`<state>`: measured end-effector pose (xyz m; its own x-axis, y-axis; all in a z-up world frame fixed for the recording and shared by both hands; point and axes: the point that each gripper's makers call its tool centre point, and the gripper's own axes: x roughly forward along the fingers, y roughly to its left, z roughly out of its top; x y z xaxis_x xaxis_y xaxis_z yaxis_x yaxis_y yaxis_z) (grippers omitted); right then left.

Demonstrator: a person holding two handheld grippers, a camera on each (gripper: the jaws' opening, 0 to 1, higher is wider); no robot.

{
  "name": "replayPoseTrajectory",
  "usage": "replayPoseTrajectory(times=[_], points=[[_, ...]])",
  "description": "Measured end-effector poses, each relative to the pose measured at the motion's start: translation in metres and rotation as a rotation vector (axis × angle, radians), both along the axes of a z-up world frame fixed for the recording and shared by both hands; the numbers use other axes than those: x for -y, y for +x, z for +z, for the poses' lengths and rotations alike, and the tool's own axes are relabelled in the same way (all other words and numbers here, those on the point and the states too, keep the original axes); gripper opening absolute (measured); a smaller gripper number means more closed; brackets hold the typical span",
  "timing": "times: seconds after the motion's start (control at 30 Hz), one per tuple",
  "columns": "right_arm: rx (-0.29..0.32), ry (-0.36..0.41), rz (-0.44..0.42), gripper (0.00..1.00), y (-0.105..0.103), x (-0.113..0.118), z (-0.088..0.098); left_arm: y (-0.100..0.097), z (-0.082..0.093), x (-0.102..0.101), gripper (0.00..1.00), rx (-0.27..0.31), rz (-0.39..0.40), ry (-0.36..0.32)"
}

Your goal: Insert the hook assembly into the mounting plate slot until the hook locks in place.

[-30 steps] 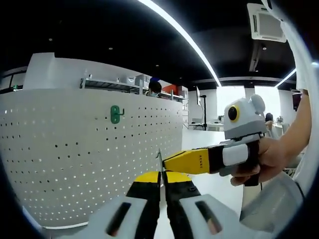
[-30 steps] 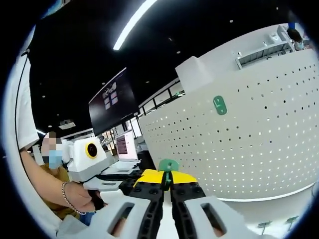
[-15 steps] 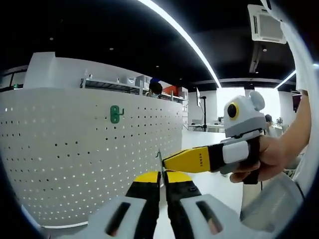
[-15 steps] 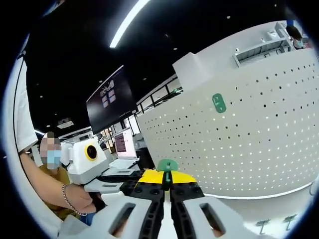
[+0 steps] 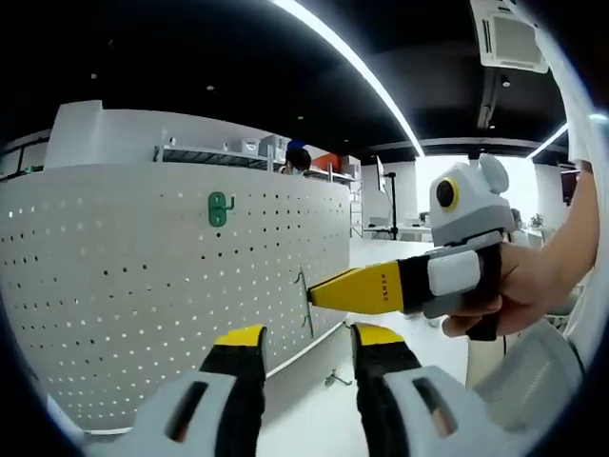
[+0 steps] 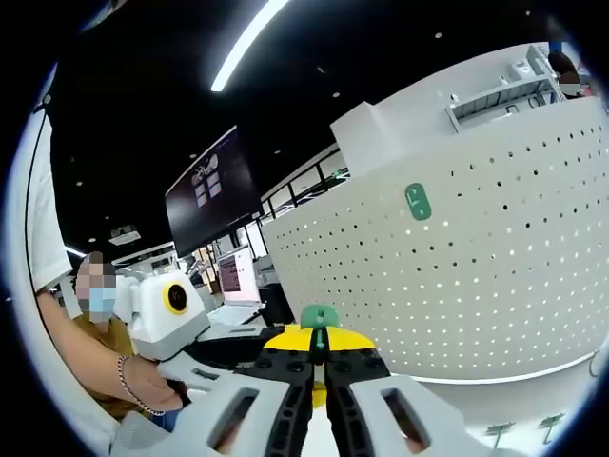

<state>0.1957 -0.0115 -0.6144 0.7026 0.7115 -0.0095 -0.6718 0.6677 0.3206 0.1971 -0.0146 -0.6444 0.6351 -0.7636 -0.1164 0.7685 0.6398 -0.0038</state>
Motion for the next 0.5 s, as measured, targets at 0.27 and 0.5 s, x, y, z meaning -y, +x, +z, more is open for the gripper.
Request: replayPoseTrajectory(times=[0.27, 0.5], points=[[-0.008, 0.002, 0.007, 0.00, -0.0012, -0.0015, -0.0019, 0.0027, -0.0051, -0.0003, 0.81, -0.003, 0.027, 0.001], [-0.009, -0.011, 0.011, 0.00, -0.0021, -0.0033, -0.0030, 0.0036, -0.0047, -0.0026, 0.81, -0.006, 0.036, -0.002]])
